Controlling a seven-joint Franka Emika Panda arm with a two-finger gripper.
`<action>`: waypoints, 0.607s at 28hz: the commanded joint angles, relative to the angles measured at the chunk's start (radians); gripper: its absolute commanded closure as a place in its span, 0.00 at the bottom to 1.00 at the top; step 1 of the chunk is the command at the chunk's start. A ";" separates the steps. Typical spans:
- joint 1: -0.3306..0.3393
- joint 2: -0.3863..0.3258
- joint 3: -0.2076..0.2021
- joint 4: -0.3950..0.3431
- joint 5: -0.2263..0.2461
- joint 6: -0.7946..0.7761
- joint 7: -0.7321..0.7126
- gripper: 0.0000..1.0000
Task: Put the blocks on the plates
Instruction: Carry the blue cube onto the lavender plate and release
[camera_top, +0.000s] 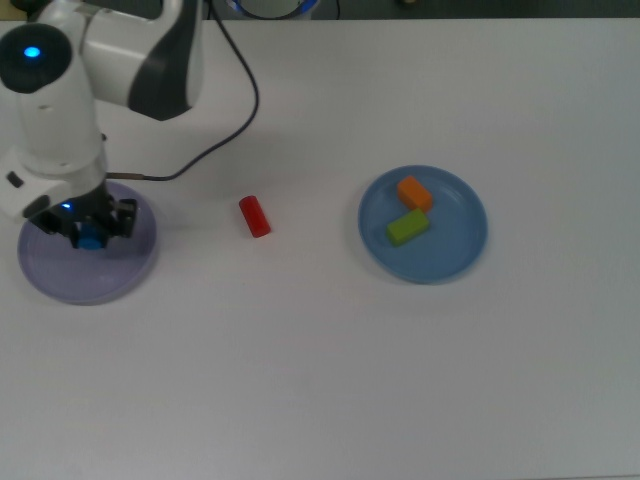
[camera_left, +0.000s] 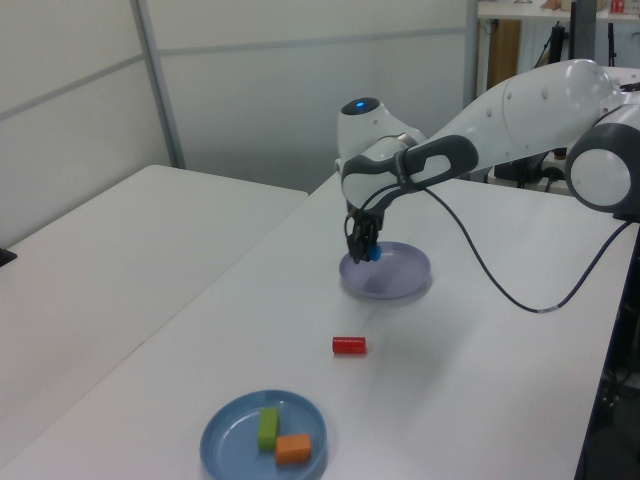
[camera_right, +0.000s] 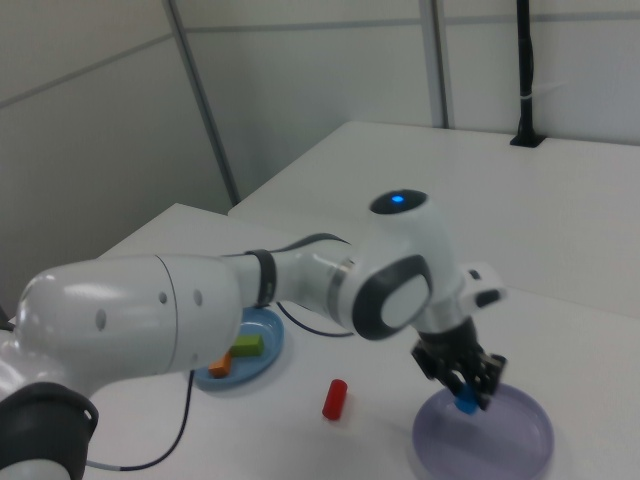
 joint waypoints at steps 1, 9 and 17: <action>-0.009 0.026 0.007 -0.002 0.020 -0.010 -0.029 0.69; -0.009 0.034 0.007 -0.010 0.018 -0.013 -0.019 0.41; -0.008 0.017 0.008 -0.024 0.023 -0.027 -0.024 0.22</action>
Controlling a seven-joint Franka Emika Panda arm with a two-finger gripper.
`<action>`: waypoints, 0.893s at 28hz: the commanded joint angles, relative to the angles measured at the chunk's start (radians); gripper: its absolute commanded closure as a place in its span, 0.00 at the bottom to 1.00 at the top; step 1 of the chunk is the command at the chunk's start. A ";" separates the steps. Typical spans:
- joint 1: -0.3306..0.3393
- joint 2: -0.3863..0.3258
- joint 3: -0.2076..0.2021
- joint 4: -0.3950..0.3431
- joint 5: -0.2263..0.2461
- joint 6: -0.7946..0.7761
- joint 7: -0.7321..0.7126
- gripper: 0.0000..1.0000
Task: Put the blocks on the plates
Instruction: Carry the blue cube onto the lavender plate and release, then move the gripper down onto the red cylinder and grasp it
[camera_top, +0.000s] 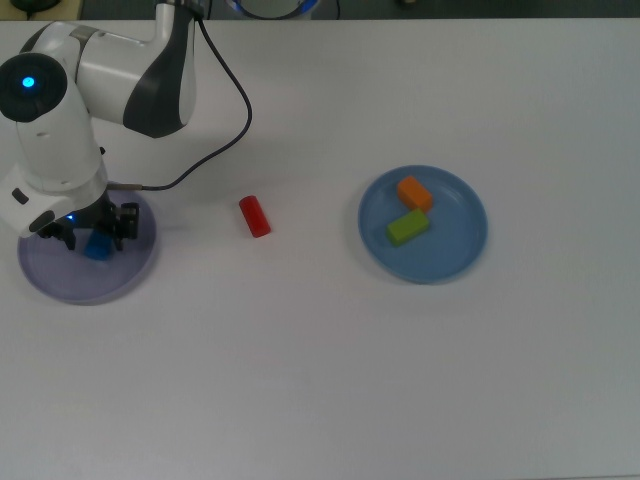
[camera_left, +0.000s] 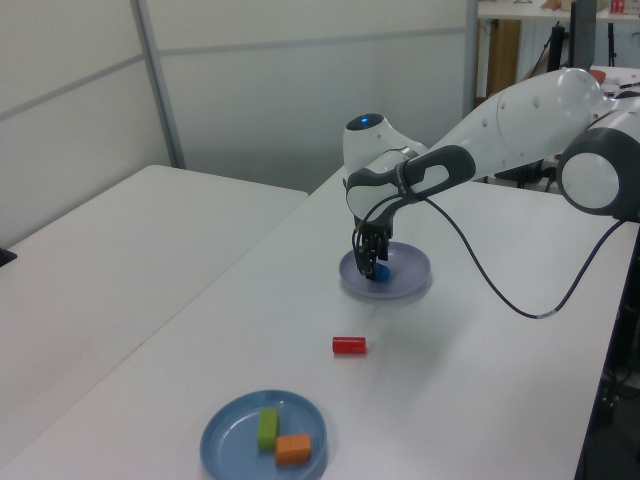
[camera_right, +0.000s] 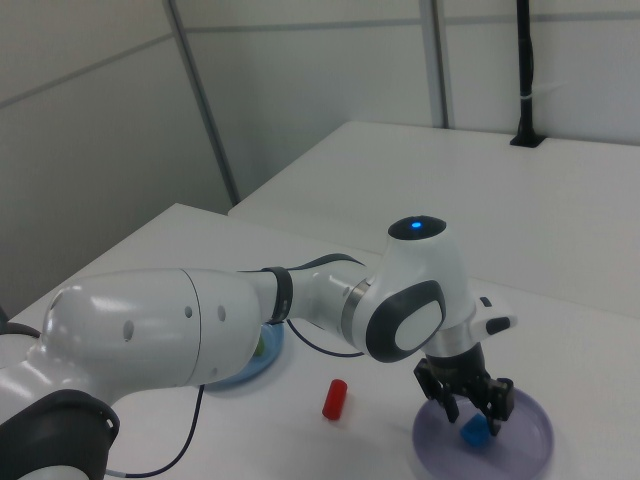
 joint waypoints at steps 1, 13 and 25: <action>0.007 -0.035 -0.003 -0.020 0.025 -0.032 -0.010 0.08; 0.050 -0.121 0.031 -0.017 0.108 -0.332 -0.127 0.00; 0.207 -0.110 0.054 -0.057 0.082 -0.377 -0.109 0.00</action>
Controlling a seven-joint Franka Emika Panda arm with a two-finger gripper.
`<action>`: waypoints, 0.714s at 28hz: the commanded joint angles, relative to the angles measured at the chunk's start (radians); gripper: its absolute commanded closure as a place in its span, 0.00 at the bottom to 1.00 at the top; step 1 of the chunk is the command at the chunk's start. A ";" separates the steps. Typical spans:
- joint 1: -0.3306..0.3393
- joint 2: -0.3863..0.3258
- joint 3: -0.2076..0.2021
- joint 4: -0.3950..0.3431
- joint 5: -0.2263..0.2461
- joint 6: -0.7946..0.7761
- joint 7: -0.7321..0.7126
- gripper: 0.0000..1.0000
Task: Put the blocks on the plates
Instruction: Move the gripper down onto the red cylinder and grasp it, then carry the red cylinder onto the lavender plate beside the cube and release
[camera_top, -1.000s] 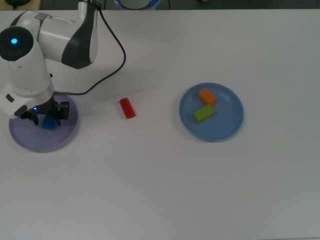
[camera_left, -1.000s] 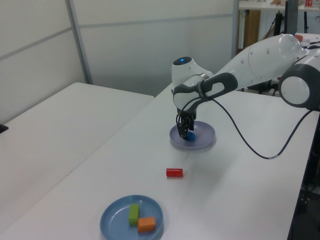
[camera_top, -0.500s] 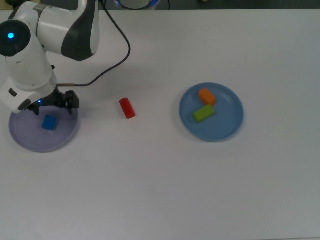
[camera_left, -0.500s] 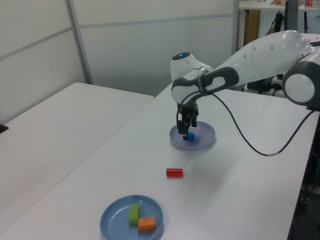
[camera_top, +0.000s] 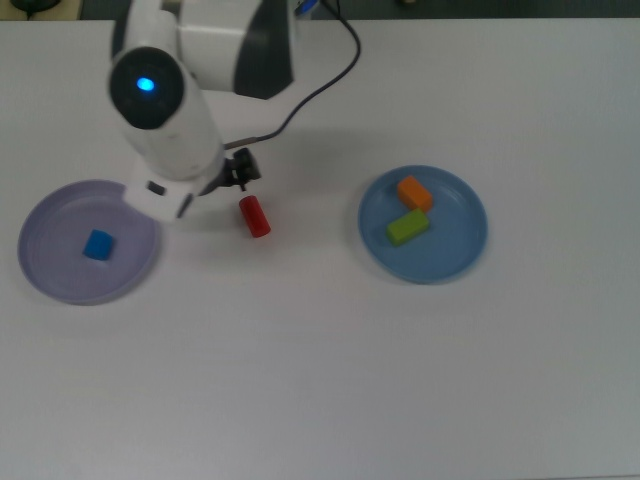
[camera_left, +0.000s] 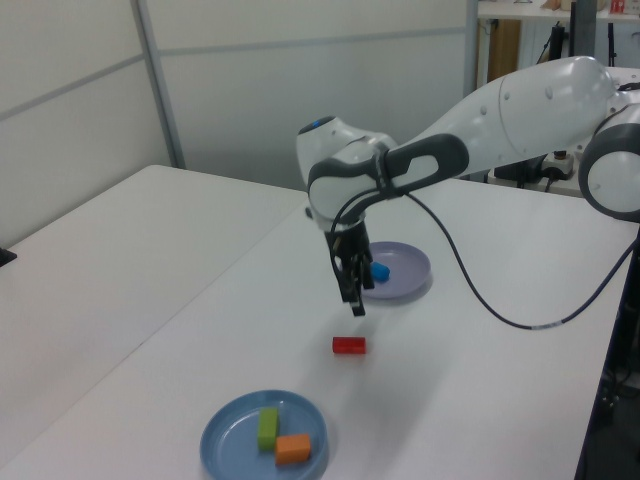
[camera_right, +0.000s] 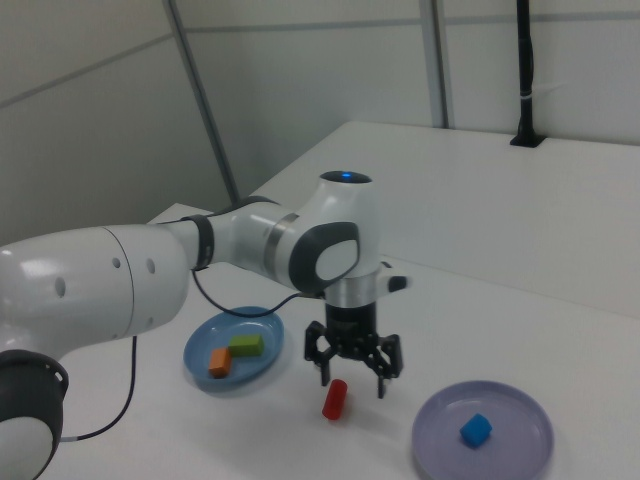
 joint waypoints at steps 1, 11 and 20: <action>0.060 0.000 -0.010 -0.035 -0.030 0.001 0.014 0.00; 0.094 0.025 -0.010 -0.056 -0.101 0.041 0.063 0.36; 0.112 0.057 -0.010 -0.058 -0.126 0.076 0.106 0.43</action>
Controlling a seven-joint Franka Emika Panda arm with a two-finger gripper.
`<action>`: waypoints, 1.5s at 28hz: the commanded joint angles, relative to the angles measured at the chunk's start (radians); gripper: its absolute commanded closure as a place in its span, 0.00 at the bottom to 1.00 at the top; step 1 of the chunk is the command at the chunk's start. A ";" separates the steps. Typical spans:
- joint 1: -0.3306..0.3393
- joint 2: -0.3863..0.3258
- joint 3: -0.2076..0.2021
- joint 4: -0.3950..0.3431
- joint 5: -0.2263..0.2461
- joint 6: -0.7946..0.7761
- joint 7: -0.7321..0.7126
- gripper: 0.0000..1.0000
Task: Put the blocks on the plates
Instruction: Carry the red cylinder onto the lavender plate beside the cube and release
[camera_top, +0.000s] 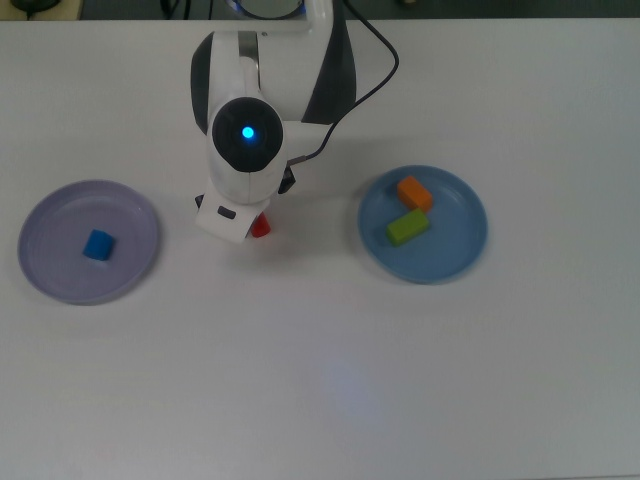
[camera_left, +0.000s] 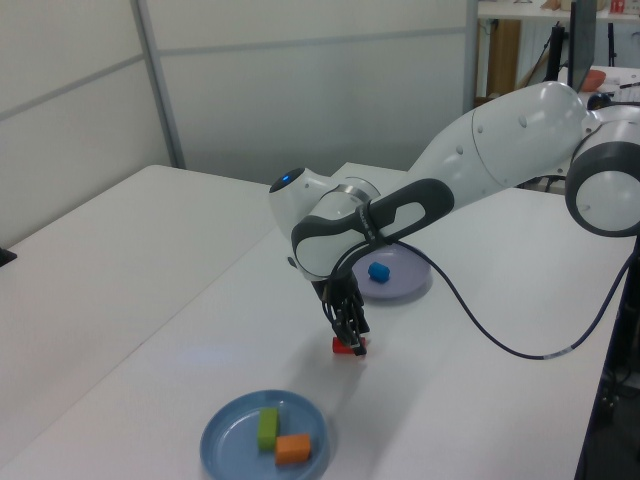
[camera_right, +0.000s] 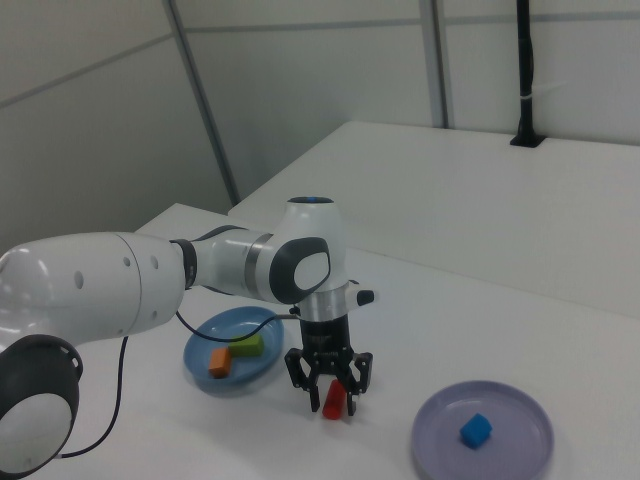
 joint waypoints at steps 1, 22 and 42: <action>0.017 0.003 -0.009 -0.019 -0.029 0.044 0.047 0.46; -0.170 -0.083 -0.019 0.012 -0.007 0.041 -0.033 1.00; -0.274 -0.006 -0.020 0.055 0.031 0.073 -0.070 0.98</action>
